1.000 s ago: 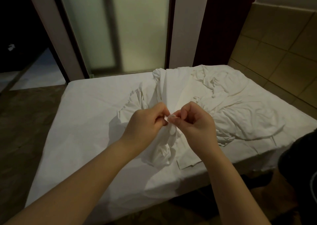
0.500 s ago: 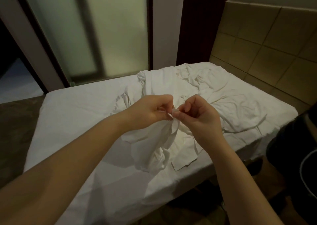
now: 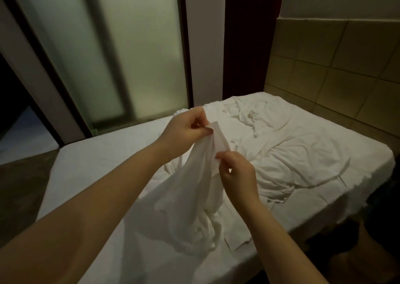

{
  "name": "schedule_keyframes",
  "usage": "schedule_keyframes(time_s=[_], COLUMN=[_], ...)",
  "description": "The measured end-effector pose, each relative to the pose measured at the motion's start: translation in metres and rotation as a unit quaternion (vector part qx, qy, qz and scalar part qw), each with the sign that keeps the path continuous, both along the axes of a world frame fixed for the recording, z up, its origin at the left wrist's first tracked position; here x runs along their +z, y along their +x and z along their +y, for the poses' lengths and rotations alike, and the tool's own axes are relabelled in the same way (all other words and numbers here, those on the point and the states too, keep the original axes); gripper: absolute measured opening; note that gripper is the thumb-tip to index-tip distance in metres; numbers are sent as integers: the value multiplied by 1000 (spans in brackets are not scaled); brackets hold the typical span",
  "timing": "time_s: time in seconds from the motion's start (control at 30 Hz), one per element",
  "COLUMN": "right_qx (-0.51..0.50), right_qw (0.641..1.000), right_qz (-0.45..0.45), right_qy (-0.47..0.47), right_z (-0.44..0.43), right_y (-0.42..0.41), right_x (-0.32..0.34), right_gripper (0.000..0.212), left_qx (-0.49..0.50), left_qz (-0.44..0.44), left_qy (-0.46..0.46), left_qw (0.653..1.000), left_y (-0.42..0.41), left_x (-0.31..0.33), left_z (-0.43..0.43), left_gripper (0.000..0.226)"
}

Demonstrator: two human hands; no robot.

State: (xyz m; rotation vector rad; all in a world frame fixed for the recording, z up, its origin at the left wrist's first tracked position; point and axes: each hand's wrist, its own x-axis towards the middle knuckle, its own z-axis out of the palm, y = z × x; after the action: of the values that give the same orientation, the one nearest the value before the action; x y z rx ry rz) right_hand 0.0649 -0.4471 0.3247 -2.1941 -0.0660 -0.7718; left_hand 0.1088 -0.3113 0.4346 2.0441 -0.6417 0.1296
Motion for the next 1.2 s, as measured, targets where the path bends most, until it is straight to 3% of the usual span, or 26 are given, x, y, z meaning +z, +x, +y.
schedule_keyframes(time_s=[0.13,0.2,0.37,0.53,0.73,0.8,0.93,1.03,1.2], right_qx=[-9,-26,-45,-10,58,93,75,23,39], right_qw=[979,975,989,995,987,987,992,994,997], right_qz=[196,219,138,101,120,105,80,63,68], right_qy=[-49,-37,34,17,-85,-77,-70,-82,-23], right_z=[-25,-40,-63,-65,-29,-9,19,24,29], right_y=[46,65,103,127,131,127,130,136,131], right_x=[-18,-20,9,38,35,39,40,39,39], right_gripper=[30,33,37,43,24,24,49,38,32], left_qx=[55,75,110,144,89,63,20,8,4], left_qz=[9,22,89,107,115,114,114,117,117], left_qy=[-43,-41,-43,-6,14,21,28,30,19], left_qw=[998,996,989,984,989,991,993,993,993], left_y=[45,67,105,119,131,133,135,140,150], left_x=[14,17,9,17,27,30,36,37,32], left_z=[-6,-6,0,13,21,22,28,36,49], left_gripper=[23,22,19,12,17,15,18,18,18])
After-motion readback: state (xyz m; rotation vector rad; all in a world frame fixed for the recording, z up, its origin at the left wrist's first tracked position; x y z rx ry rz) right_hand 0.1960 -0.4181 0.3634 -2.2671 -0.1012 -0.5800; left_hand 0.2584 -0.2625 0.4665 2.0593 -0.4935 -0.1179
